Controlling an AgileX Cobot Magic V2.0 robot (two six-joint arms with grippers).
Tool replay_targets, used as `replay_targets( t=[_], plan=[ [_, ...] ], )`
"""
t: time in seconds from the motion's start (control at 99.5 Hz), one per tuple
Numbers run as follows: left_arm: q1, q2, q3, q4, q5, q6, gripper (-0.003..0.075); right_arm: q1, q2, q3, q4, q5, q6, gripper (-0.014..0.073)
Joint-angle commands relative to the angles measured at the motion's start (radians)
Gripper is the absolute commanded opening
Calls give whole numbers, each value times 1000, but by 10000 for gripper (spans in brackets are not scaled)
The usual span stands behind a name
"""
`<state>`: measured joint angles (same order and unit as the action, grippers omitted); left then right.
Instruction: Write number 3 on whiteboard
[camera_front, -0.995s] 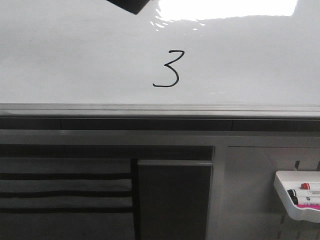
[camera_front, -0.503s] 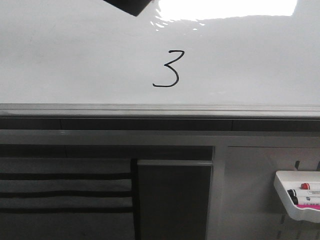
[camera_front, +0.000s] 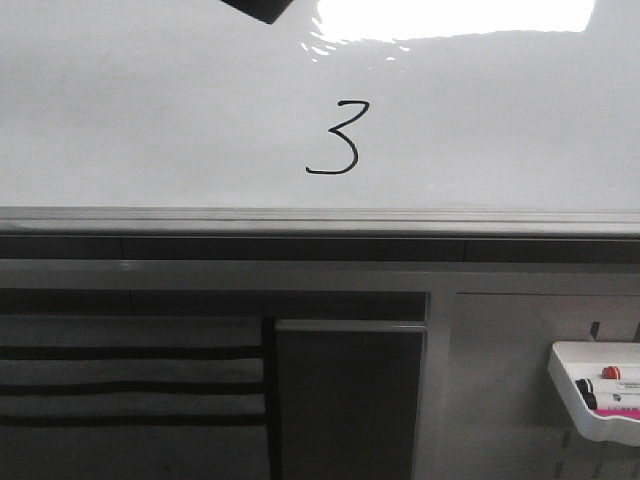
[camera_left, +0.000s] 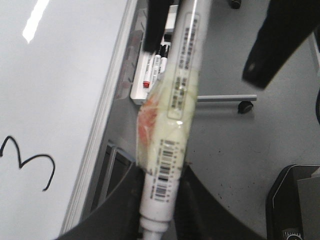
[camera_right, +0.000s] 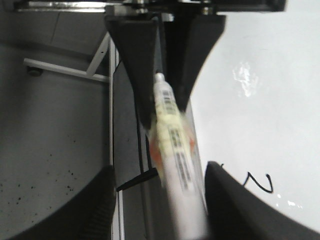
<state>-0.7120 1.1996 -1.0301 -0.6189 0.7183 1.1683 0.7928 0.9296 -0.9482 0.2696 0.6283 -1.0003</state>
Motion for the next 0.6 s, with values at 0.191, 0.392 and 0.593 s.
replay_targets(
  t=[0.191, 0.392, 0.593],
  plan=[
    [247, -18, -31, -38, -78, -208, 113, -241, -170, -26, 7, 11, 134, 356],
    [434, 38, 66, -153, -264, -315, 113, -350, -202, -26, 7, 100, 139, 356],
    [506, 127, 167, -352, -555, -315, 113, -357, -199, -2, 7, 124, 139, 356]
  ],
)
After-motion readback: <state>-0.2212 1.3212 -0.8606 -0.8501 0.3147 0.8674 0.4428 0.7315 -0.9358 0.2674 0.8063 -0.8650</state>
